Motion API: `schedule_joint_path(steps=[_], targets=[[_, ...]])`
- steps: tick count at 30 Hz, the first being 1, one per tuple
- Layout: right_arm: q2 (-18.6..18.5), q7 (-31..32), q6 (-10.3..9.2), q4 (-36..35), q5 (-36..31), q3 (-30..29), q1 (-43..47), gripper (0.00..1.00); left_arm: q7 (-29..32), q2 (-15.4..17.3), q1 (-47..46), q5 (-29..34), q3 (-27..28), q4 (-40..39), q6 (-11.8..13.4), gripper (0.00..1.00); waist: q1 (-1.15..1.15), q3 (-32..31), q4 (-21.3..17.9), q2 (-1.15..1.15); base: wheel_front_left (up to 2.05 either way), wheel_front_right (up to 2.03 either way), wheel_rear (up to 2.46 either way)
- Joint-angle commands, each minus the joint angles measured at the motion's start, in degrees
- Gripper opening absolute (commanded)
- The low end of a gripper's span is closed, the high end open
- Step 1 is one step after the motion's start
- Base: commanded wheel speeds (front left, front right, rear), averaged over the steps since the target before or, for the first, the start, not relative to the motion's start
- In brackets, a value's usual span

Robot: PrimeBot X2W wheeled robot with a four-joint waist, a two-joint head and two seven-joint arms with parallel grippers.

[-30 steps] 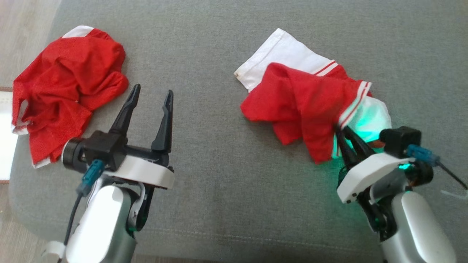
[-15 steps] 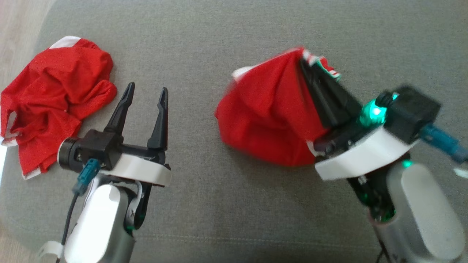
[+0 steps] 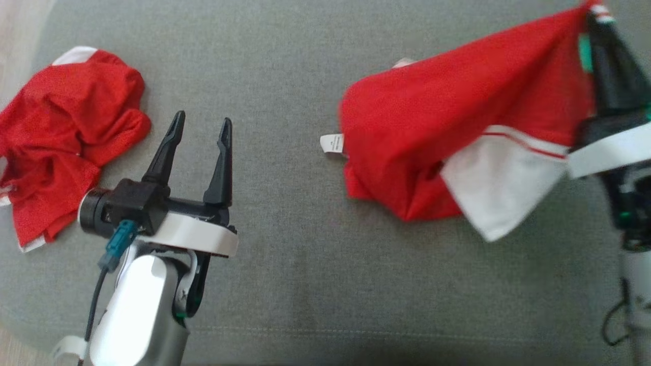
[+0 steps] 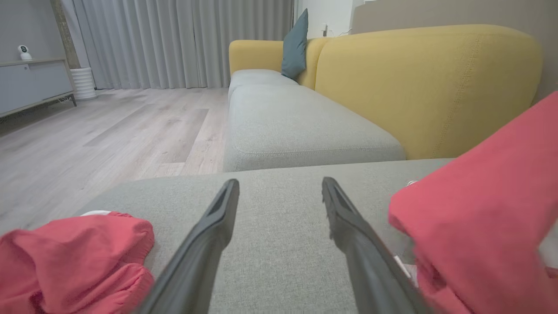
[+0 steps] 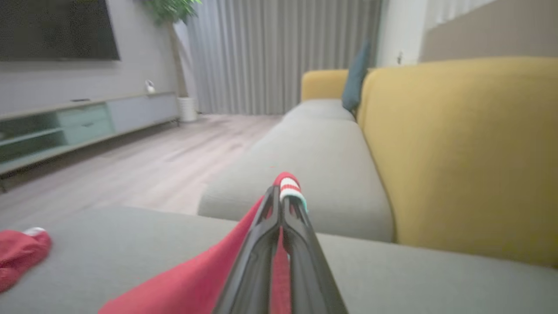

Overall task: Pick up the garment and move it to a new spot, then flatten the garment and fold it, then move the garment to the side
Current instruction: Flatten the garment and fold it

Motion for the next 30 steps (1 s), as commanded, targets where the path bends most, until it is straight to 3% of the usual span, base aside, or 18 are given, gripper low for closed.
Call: schedule_joint_path(steps=[1, 9, 10, 11, 12, 20, 30], targets=[[-0.9, -0.17, 0.23, -0.77, 0.02, -0.52, -0.71, 0.0, -0.7, 0.68, -2.43, 0.63, 2.0, -2.16, -0.17, 1.0, 0.0, 1.13, 0.11, 0.0, 0.0, 0.0, 0.0], [-5.56, -2.03, 0.23, 12.46, -1.94, -7.86, -4.8, 0.0, -0.7, -0.12, -4.78, 1.27, 2.0, -2.42, -0.91, 1.0, 0.0, 5.89, 0.55, 0.0, 0.0, 0.0, 0.0], [-5.31, -2.36, 0.23, 13.98, -1.58, -8.18, -5.5, 0.3, -0.7, -0.19, -5.01, 1.35, 2.07, -2.41, -0.98, 1.0, 0.0, 6.27, 0.51, 0.0, 0.0, 0.0, 0.0], [-5.41, -2.6, 0.23, 15.37, -1.87, -8.13, -6.01, 0.89, -0.7, -0.26, -5.2, 1.44, 2.15, -2.38, -1.07, 1.0, 0.0, 6.56, 0.47, 0.0, 0.0, 0.0, 0.0], [-5.29, -3.17, 0.23, 16.47, -2.07, -7.94, -6.44, 1.0, -0.7, -0.31, -5.34, 1.53, 2.21, -2.31, -1.16, 1.0, 0.0, 6.71, 0.44, 0.0, 0.0, 0.0, 0.0], [-2.87, -7.5, 0.23, 19.23, -5.04, -7.62, -3.17, 1.0, -0.7, -0.62, -4.78, 2.12, 2.86, -1.34, -1.56, 1.0, 0.0, 5.01, -0.41, 0.0, 0.0, 0.0, 0.0], [4.4, -9.15, 0.23, 6.28, -8.64, -6.95, 7.7, 1.0, -0.7, -0.6, -1.5, 2.27, 3.91, -0.4, -1.48, 1.0, 0.0, 0.01, -1.35, 0.0, 0.0, 0.0, 0.0]])
